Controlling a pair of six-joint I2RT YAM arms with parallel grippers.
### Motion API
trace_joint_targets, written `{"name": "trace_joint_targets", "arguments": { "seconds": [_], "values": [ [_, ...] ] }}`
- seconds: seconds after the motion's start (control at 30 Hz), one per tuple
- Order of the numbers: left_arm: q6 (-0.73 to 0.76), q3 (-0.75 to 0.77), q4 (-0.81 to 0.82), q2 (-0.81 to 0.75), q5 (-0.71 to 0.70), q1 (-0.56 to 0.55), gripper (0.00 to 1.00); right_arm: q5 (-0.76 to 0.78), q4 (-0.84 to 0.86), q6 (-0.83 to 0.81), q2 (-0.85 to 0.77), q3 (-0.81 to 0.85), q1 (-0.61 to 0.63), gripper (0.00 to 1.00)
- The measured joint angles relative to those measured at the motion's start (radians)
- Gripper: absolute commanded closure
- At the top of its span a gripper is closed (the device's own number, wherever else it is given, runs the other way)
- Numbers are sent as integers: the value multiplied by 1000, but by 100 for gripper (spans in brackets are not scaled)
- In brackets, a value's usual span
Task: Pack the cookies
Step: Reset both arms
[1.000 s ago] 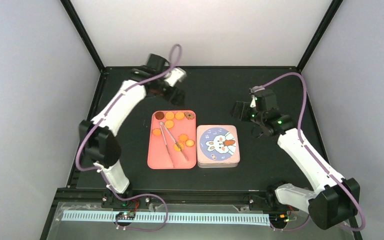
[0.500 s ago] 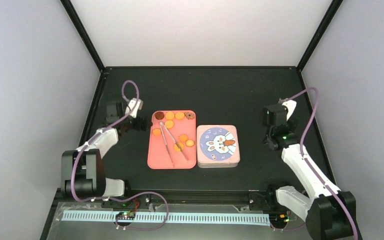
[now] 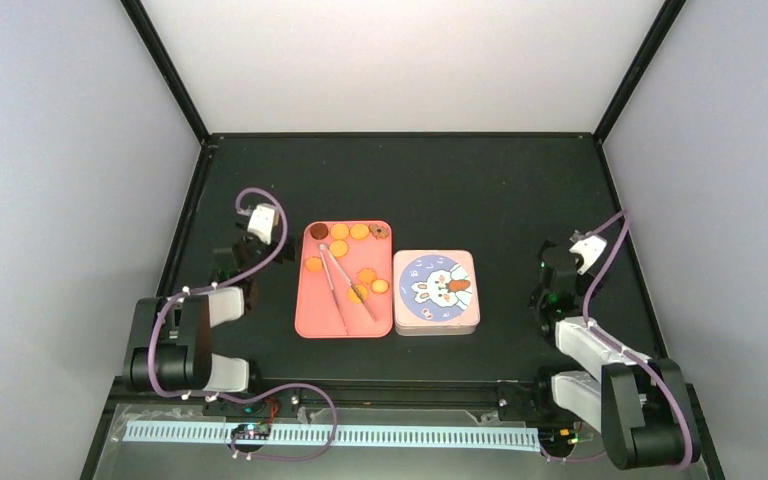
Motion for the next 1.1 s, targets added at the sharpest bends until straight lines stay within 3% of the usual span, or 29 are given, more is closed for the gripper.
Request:
{"name": "trace_joint_targets", "arguments": {
  "seconds": [0.13,0.27,0.43,1.1],
  "values": [
    [0,-167,267,13,-41,-23,1,-39,210,-27,80,-50,-19,0],
    [-3,-174,263,16,-82,-36,1,-125,418,-92,193,-55,-20,0],
    [-3,-143,318,16,-114,-39,1,-354,611,-222,341,-54,-15,0],
    [-6,-135,299,16,-140,-39,1,-528,615,-263,356,-9,-47,0]
  ]
}}
